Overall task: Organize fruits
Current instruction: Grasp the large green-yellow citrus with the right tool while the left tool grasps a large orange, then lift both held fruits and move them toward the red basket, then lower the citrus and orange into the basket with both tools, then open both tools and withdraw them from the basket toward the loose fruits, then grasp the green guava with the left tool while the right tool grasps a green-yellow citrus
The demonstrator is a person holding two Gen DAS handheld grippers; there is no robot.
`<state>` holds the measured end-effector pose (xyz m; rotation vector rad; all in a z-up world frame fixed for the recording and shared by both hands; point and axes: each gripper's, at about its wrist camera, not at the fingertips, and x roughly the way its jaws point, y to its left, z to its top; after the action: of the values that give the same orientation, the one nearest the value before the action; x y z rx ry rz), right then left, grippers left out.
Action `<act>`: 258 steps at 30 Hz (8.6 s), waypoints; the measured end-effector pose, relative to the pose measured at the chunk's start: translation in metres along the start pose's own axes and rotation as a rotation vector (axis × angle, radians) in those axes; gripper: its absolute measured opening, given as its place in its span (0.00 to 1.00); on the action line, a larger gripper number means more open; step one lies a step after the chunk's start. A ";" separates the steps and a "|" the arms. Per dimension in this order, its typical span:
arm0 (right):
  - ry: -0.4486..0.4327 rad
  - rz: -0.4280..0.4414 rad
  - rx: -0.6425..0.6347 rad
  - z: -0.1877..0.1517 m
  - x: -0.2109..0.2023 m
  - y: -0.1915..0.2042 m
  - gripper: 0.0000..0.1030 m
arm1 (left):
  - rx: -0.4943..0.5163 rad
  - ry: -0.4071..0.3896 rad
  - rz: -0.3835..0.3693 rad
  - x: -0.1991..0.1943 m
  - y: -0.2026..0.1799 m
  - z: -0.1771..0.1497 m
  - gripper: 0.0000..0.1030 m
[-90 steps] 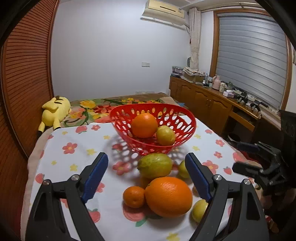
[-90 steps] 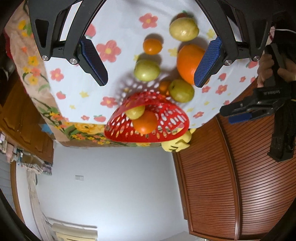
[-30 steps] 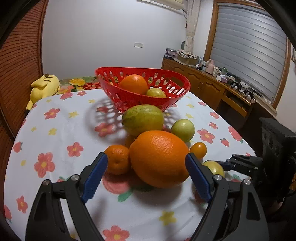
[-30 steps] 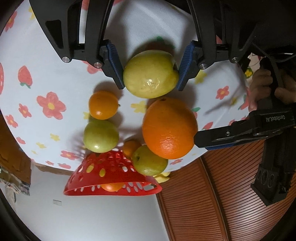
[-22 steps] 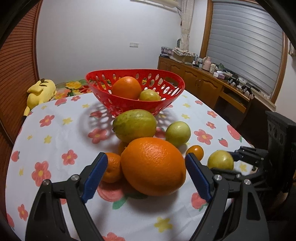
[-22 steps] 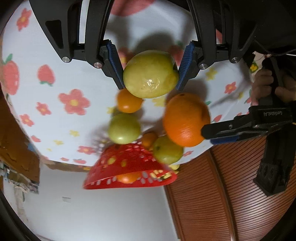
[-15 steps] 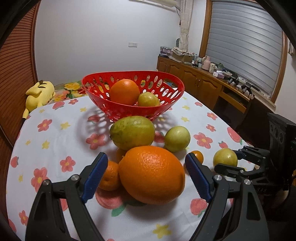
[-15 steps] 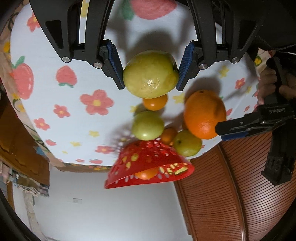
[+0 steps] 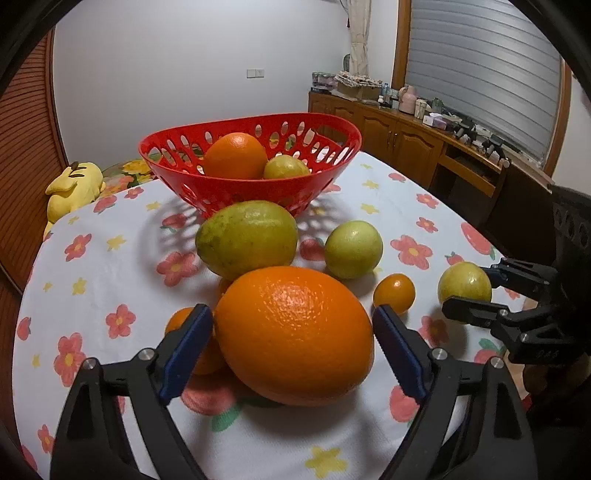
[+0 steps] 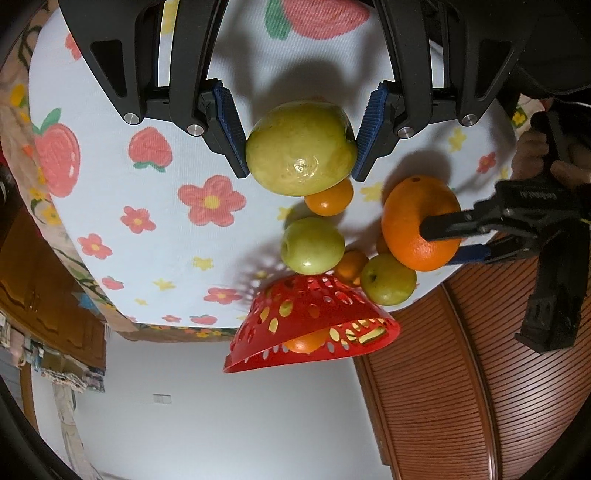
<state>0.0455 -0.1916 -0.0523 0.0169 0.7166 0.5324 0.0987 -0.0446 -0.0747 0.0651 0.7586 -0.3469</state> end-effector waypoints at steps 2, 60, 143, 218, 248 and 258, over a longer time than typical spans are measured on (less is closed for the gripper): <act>0.001 -0.001 0.002 0.000 0.001 -0.001 0.56 | 0.005 0.003 0.003 0.002 0.000 -0.001 0.89; -0.022 -0.002 -0.043 0.022 0.004 0.008 0.56 | -0.092 -0.161 -0.019 -0.058 0.030 0.002 0.84; -0.065 0.035 -0.125 0.178 0.074 -0.014 0.56 | -0.041 -0.204 0.065 0.004 0.055 0.130 0.86; 0.011 -0.002 -0.041 0.029 0.038 0.018 0.63 | -0.062 -0.065 -0.076 0.005 0.022 0.015 0.64; 0.082 0.035 -0.055 0.019 0.056 0.024 0.38 | -0.008 0.020 -0.032 0.038 0.008 0.022 0.62; 0.076 0.023 -0.068 0.018 0.056 0.026 0.38 | -0.001 0.004 -0.040 0.039 0.010 0.021 0.54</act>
<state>0.0801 -0.1401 -0.0684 -0.0584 0.7725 0.5814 0.1418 -0.0506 -0.0869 0.0495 0.7648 -0.3841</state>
